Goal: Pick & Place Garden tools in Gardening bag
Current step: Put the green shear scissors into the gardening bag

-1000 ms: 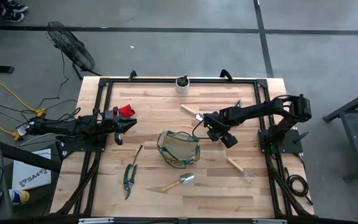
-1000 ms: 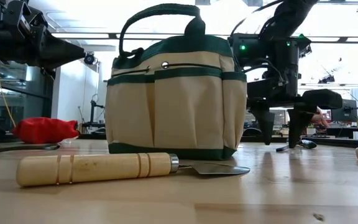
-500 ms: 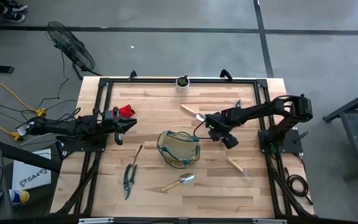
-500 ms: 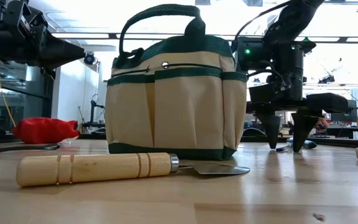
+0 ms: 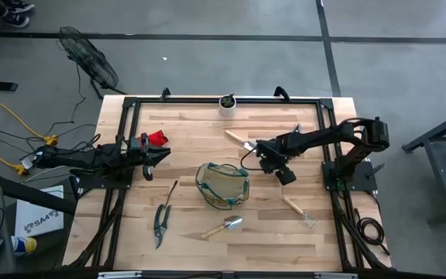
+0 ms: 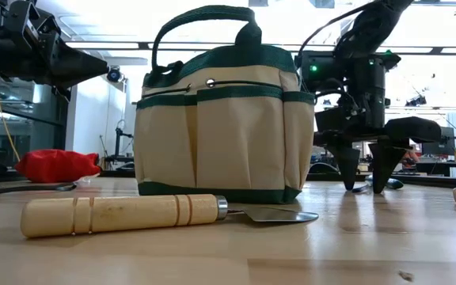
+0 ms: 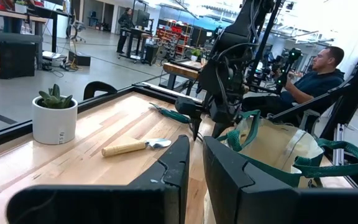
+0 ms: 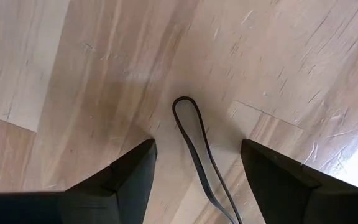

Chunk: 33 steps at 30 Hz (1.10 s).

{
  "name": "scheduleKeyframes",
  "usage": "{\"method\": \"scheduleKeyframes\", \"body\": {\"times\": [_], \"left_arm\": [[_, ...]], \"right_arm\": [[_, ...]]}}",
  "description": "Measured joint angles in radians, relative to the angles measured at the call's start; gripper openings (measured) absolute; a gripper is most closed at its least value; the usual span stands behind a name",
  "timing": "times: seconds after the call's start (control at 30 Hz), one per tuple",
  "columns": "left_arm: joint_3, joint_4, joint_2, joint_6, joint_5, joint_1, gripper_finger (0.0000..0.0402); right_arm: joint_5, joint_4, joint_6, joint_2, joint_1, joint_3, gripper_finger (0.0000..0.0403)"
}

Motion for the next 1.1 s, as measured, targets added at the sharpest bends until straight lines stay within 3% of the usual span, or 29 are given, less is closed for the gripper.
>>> {"method": "scheduleKeyframes", "body": {"times": [0.27, 0.7, 1.1], "left_arm": [[0.000, 0.000, 0.000, 0.000, 0.000, 0.000, 0.0045], [0.000, 0.000, 0.000, 0.000, 0.000, 0.000, 0.0045], [0.000, 0.000, 0.000, 0.000, 0.000, 0.000, 0.0045]], "right_arm": [[-0.037, -0.020, -0.048, 0.000, -0.049, -0.001, 0.0226], [-0.040, 0.010, -0.050, -0.004, -0.057, -0.052, 0.0142], [-0.015, 0.036, -0.054, -0.005, -0.023, -0.065, 0.0136]]}}
